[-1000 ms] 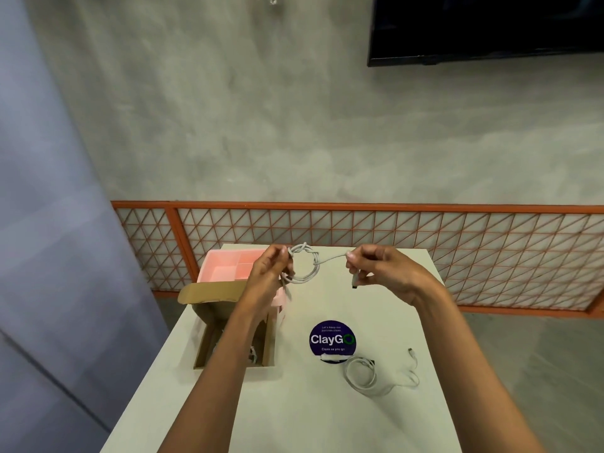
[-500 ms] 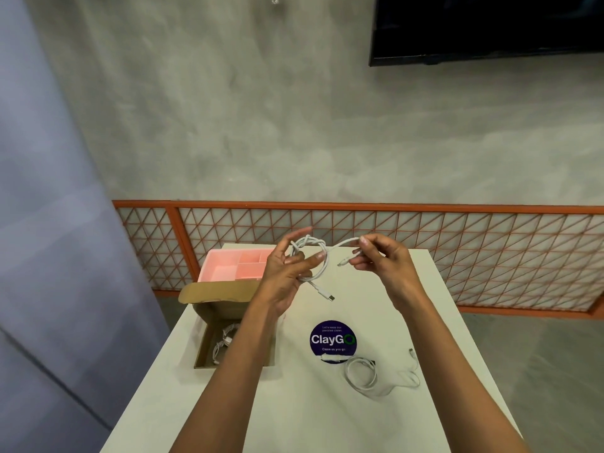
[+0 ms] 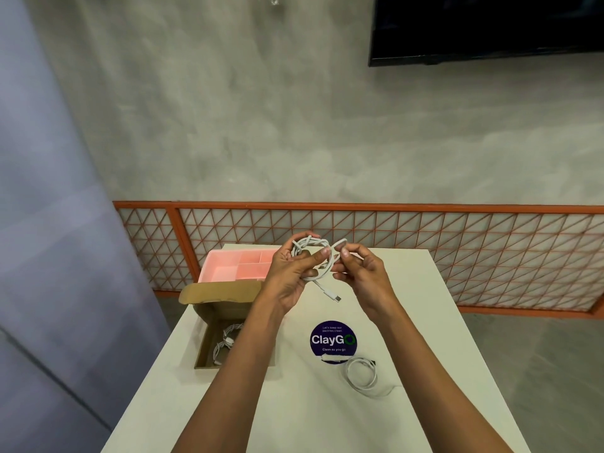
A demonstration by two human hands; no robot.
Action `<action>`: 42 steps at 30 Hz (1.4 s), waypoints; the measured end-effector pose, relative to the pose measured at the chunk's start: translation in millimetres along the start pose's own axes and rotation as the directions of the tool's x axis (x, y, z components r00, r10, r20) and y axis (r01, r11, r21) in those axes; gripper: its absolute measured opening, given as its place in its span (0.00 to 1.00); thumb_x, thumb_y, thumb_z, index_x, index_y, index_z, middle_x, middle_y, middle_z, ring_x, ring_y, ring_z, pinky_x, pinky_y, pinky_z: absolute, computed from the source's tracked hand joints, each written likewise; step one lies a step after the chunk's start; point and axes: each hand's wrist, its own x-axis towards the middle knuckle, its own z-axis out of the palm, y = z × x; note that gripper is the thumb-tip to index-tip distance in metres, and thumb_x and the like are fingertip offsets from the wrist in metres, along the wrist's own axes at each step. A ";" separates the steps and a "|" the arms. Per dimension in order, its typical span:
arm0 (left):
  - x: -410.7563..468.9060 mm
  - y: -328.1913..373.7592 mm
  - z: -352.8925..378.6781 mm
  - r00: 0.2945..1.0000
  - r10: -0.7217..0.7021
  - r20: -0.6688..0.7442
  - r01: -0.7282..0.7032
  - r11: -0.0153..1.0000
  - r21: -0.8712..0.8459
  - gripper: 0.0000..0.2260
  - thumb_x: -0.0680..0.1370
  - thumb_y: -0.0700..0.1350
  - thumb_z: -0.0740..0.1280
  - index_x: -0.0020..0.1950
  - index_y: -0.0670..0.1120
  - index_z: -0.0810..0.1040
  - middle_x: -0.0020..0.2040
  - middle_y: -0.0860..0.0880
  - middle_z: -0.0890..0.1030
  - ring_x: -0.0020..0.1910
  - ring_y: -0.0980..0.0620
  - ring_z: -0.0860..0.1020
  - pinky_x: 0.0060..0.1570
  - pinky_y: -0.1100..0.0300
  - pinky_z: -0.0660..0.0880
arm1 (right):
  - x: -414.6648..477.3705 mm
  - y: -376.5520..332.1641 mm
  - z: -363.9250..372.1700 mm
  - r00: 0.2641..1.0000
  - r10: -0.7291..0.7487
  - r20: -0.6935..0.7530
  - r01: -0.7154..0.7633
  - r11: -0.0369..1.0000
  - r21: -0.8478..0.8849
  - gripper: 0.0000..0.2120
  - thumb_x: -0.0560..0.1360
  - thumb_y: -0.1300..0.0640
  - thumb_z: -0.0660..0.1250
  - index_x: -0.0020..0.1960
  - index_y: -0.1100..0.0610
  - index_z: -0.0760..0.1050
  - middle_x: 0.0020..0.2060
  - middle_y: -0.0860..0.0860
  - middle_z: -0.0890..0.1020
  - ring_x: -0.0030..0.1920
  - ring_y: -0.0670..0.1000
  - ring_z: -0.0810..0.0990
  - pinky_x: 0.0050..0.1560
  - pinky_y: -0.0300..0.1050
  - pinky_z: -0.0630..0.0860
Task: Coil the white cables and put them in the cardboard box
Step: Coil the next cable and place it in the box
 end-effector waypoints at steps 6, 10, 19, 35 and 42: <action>4.1 -1.2 -5.9 0.999 0.028 -0.030 -0.027 0.999 0.037 0.14 0.70 0.26 0.68 0.48 0.44 0.76 0.38 0.48 0.84 0.37 0.51 0.83 0.37 0.59 0.81 | -4.8 -5.2 8.0 0.977 0.162 0.140 -0.138 0.977 -0.163 0.09 0.81 0.61 0.58 0.53 0.62 0.77 0.40 0.49 0.85 0.42 0.43 0.84 0.45 0.34 0.74; 6.0 -2.6 -9.0 0.993 0.077 -0.091 -0.066 0.991 0.119 0.15 0.68 0.27 0.71 0.46 0.45 0.77 0.40 0.48 0.83 0.39 0.52 0.82 0.38 0.59 0.79 | -4.6 -3.5 8.2 0.941 0.283 0.184 -0.231 0.937 -0.261 0.17 0.81 0.48 0.55 0.59 0.55 0.78 0.54 0.51 0.83 0.55 0.46 0.78 0.56 0.46 0.67; 8.4 -6.8 -12.5 0.978 0.139 -0.155 -0.107 0.974 0.197 0.15 0.67 0.30 0.74 0.47 0.46 0.77 0.40 0.49 0.83 0.39 0.51 0.81 0.34 0.59 0.75 | -5.1 -18.7 18.8 0.935 0.307 0.177 -0.226 0.902 -0.368 0.12 0.75 0.63 0.68 0.57 0.65 0.78 0.46 0.56 0.83 0.44 0.50 0.82 0.43 0.36 0.77; 18.8 -17.0 -24.8 0.912 0.336 -0.237 -0.240 0.903 0.357 0.15 0.67 0.31 0.75 0.49 0.42 0.76 0.42 0.48 0.82 0.42 0.51 0.82 0.41 0.58 0.79 | -22.9 -63.9 38.0 0.963 0.238 0.127 -0.035 0.577 -0.816 0.10 0.79 0.61 0.62 0.52 0.60 0.82 0.37 0.50 0.81 0.37 0.45 0.77 0.44 0.39 0.73; 16.9 -14.9 -26.9 0.880 0.446 -0.163 -0.338 0.830 0.444 0.14 0.68 0.34 0.75 0.47 0.48 0.75 0.40 0.53 0.83 0.40 0.56 0.82 0.42 0.60 0.79 | -24.1 -64.0 30.3 0.946 0.200 0.256 0.041 0.708 -0.705 0.10 0.79 0.61 0.62 0.53 0.58 0.82 0.35 0.47 0.79 0.37 0.44 0.78 0.41 0.31 0.71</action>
